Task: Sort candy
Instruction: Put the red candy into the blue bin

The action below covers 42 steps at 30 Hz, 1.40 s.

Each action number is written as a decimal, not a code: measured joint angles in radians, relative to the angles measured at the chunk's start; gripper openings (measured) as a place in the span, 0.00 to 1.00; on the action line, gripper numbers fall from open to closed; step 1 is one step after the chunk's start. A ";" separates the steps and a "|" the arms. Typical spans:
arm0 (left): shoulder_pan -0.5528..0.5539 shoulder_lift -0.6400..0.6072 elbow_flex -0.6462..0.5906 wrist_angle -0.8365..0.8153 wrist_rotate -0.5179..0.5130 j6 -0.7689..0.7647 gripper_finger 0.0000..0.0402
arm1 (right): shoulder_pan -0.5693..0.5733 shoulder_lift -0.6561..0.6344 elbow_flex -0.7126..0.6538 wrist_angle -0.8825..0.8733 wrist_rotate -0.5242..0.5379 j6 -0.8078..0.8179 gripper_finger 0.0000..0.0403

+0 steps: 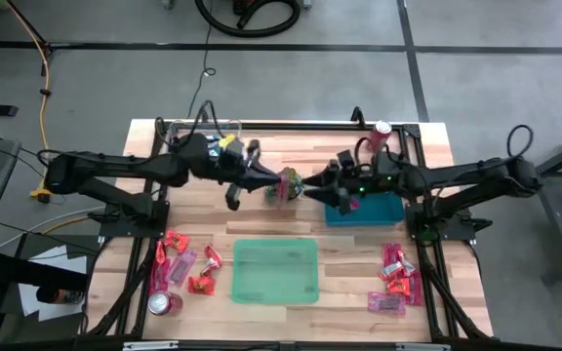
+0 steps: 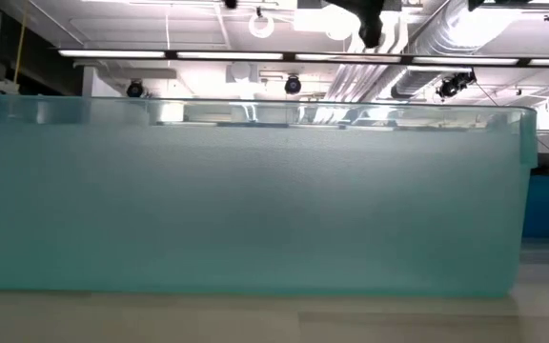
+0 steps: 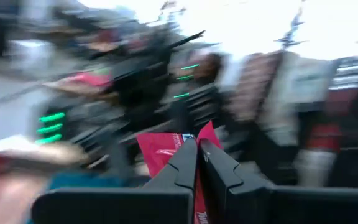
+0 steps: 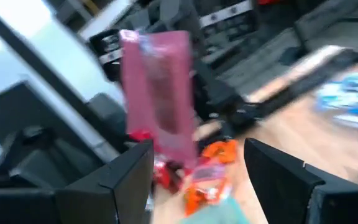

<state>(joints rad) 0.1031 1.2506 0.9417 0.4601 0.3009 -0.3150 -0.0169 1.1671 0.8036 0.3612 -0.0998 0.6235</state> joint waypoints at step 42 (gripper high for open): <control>0.106 0.159 0.000 0.301 0.122 -0.147 0.00 | 0.013 0.156 0.000 0.360 -0.084 0.041 0.03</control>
<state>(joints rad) 0.2089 1.4097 0.9417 0.7612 0.4225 -0.4618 -0.0044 1.3231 0.8036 0.7216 -0.1837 0.6649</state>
